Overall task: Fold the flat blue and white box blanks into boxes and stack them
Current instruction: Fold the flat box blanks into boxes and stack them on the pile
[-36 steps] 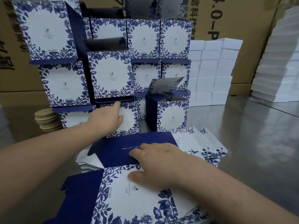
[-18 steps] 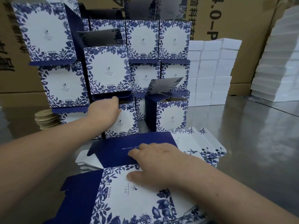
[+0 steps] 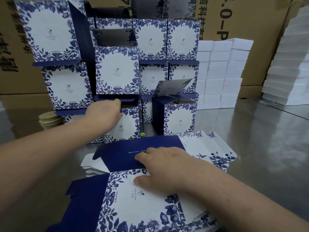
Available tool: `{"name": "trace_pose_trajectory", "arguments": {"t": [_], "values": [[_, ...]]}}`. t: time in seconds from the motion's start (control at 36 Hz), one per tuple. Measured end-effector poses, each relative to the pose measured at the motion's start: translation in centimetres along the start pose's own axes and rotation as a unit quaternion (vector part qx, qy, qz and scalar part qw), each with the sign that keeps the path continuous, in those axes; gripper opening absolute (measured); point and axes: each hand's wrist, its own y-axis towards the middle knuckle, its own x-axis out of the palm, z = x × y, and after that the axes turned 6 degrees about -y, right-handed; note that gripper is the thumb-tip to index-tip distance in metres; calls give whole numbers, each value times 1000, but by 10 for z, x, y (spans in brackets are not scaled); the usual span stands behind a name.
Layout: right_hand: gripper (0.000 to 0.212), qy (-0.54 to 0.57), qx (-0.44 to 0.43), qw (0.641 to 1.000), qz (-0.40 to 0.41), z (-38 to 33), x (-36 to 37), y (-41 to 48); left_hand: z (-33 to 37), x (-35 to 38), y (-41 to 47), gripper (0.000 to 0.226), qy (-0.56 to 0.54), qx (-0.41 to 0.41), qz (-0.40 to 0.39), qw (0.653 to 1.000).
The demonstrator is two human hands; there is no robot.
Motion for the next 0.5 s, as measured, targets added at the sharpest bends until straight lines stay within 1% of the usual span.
{"name": "trace_pose_trajectory", "arguments": {"t": [0.14, 0.22, 0.31, 0.39, 0.5], "values": [[53, -3, 3, 1000, 4, -1, 1, 1, 0, 0, -7, 25, 9, -16, -4, 1000], [54, -3, 5, 1000, 3, -1, 1, 1, 1, 2, -7, 20, 23, -12, 15, 1000], [54, -1, 3, 1000, -1, -1, 0, 0, 2, 6, -4, 13, 44, -23, 16, 999], [54, -1, 4, 1000, -1, 0, 0, 0, 3, 10, -2, 17, 61, -39, 10, 997], [54, -4, 3, 1000, -2, 0, 0, 0, 3, 13, -1, 17, 66, -48, 1, 997]]}}
